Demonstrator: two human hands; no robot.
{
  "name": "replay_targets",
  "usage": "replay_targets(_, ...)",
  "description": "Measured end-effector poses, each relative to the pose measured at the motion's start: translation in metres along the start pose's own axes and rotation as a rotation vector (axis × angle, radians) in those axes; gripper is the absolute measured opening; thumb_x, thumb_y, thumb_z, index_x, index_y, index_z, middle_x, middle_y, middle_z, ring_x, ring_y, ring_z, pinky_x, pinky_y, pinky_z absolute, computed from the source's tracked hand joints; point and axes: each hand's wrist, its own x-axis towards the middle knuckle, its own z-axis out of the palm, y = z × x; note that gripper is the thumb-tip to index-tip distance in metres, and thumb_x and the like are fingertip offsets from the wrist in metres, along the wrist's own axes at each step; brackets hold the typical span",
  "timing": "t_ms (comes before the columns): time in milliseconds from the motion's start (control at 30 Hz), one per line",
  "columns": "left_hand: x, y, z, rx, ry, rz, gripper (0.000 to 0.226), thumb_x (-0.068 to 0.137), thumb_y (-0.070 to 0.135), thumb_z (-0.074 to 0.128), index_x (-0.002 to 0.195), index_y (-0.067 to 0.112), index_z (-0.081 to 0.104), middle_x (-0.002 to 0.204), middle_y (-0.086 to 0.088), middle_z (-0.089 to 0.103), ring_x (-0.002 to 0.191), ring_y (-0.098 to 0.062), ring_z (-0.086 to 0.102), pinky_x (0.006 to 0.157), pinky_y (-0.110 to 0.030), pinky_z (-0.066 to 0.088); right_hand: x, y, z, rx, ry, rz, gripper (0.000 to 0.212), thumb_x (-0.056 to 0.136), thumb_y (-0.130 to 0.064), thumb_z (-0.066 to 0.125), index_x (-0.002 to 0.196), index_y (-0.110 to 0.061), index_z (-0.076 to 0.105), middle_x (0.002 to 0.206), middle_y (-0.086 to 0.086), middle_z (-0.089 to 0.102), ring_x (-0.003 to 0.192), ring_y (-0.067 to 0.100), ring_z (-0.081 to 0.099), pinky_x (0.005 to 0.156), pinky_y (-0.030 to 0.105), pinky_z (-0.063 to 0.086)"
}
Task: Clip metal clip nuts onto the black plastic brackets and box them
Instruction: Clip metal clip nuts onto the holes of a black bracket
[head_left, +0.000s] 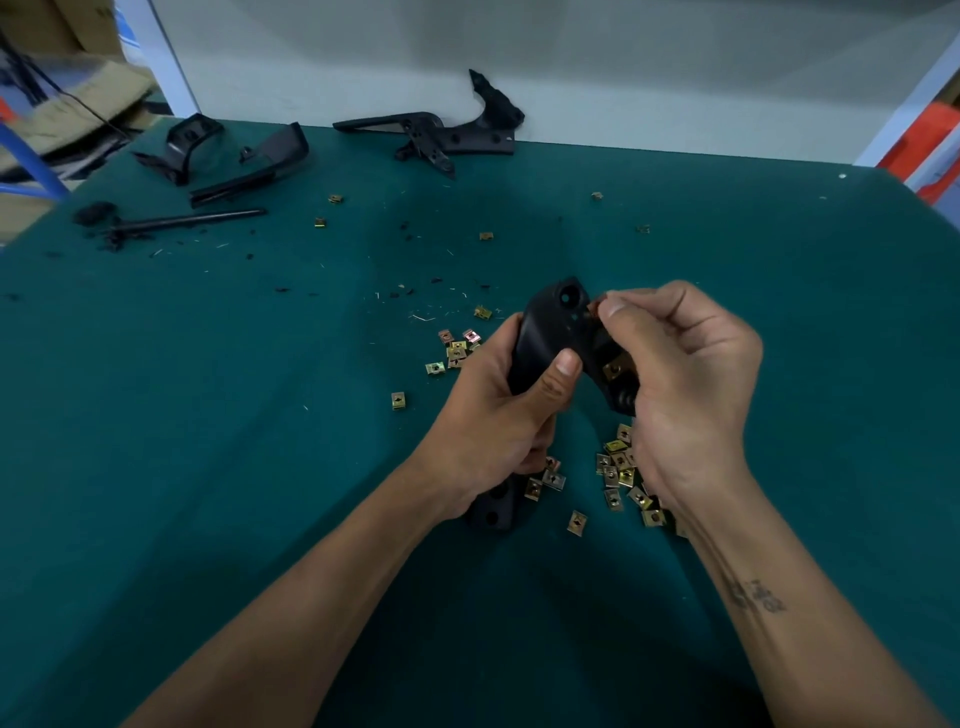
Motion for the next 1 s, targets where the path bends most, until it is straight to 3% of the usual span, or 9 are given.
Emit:
replay_targets(167, 0.0, -0.0012, -0.0004, -0.013, -0.008, -0.003, 0.018, 0.106, 0.03, 0.053, 0.09, 0.037, 0.055, 0.071, -0.016, 0.032, 0.048, -0.019, 0.018, 0.043, -0.03, 0.018, -0.001, 0.0016, -0.0005, -0.008, -0.024, -0.007, 0.019, 0.079, -0.02, 0.065, 0.065, -0.03, 0.072, 0.076, -0.004, 0.074, 0.078, 0.013, 0.068, 0.076, 0.031, 0.052)
replay_targets(333, 0.0008, -0.0018, -0.0019, -0.013, -0.005, -0.016, 0.012, 0.105, 0.031, 0.054, 0.095, 0.037, 0.057, 0.067, -0.006, 0.037, 0.048, -0.016, 0.02, 0.042, -0.027, 0.021, 0.0003, 0.0008, -0.0019, 0.006, -0.11, 0.003, 0.016, 0.078, -0.021, 0.062, 0.071, -0.031, 0.073, 0.077, -0.008, 0.073, 0.076, 0.008, 0.066, 0.072, 0.023, 0.051)
replay_targets(433, 0.0011, -0.0019, -0.0032, 0.004, -0.005, -0.015, 0.007, 0.105, 0.032, 0.054, 0.098, 0.033, 0.056, 0.065, -0.003, 0.04, 0.047, -0.015, 0.022, 0.041, -0.023, 0.024, -0.0002, 0.0021, -0.0023, -0.008, -0.139, -0.018, 0.019, 0.082, -0.012, 0.059, 0.076, -0.026, 0.07, 0.079, -0.01, 0.073, 0.077, 0.005, 0.065, 0.071, 0.02, 0.05)
replay_targets(567, 0.0008, -0.0016, -0.0024, 0.013, -0.01, -0.013, 0.006, 0.106, 0.029, 0.053, 0.101, 0.028, 0.053, 0.064, -0.002, 0.037, 0.049, -0.019, 0.019, 0.041, -0.024, 0.023, 0.0016, 0.004, -0.0026, -0.06, -0.197, -0.064, 0.022, 0.083, -0.01, 0.055, 0.075, -0.025, 0.067, 0.084, -0.01, 0.07, 0.082, 0.008, 0.062, 0.074, 0.021, 0.049)
replay_targets(667, 0.0, -0.0008, -0.0018, 0.009, -0.003, -0.012, 0.004, 0.106, 0.028, 0.051, 0.107, 0.025, 0.053, 0.062, 0.001, 0.04, 0.047, -0.014, 0.022, 0.04, -0.023, 0.024, 0.0055, 0.0053, -0.0024, -0.012, -0.226, 0.011, 0.032, 0.082, -0.008, 0.053, 0.069, -0.03, 0.07, 0.087, -0.008, 0.072, 0.086, 0.009, 0.065, 0.075, 0.022, 0.051)
replay_targets(733, -0.0003, -0.0014, -0.0024, 0.006, 0.008, -0.02, 0.004, 0.106, 0.03, 0.051, 0.106, 0.026, 0.053, 0.062, 0.003, 0.041, 0.046, -0.014, 0.023, 0.04, -0.021, 0.026, 0.0066, 0.0069, -0.0032, -0.006, -0.262, 0.037, 0.026, 0.079, -0.014, 0.056, 0.07, -0.031, 0.072, 0.092, -0.006, 0.075, 0.09, 0.009, 0.068, 0.077, 0.023, 0.052)
replay_targets(800, 0.0, -0.0021, -0.0031, 0.004, 0.036, -0.037, 0.008, 0.106, 0.033, 0.052, 0.103, 0.025, 0.052, 0.062, 0.005, 0.041, 0.046, -0.013, 0.024, 0.04, -0.02, 0.028, 0.0077, 0.0055, -0.0061, -0.038, -0.304, 0.061, 0.021, 0.078, -0.024, 0.057, 0.077, -0.033, 0.075, 0.097, -0.006, 0.076, 0.094, 0.008, 0.069, 0.08, 0.023, 0.053)
replay_targets(900, 0.0026, -0.001, -0.0049, -0.054, 0.12, -0.065, 0.018, 0.106, 0.037, 0.051, 0.099, 0.021, 0.049, 0.064, 0.006, 0.041, 0.047, -0.011, 0.027, 0.04, -0.021, 0.03, 0.0076, 0.0049, -0.0075, -0.11, -0.408, 0.146, 0.029, 0.086, -0.03, 0.054, 0.103, -0.036, 0.077, 0.113, -0.01, 0.076, 0.11, 0.008, 0.068, 0.094, 0.034, 0.056)
replay_targets(1000, 0.0077, 0.0044, -0.002, -0.242, 0.203, -0.084, 0.025, 0.11, 0.04, 0.04, 0.105, 0.018, 0.052, 0.068, 0.003, 0.044, 0.049, -0.012, 0.034, 0.041, -0.023, 0.032, 0.0029, 0.0048, -0.0027, -0.001, -0.268, 0.248, 0.031, 0.101, -0.02, 0.048, 0.125, -0.026, 0.067, 0.115, -0.002, 0.075, 0.11, 0.018, 0.071, 0.093, 0.038, 0.059)
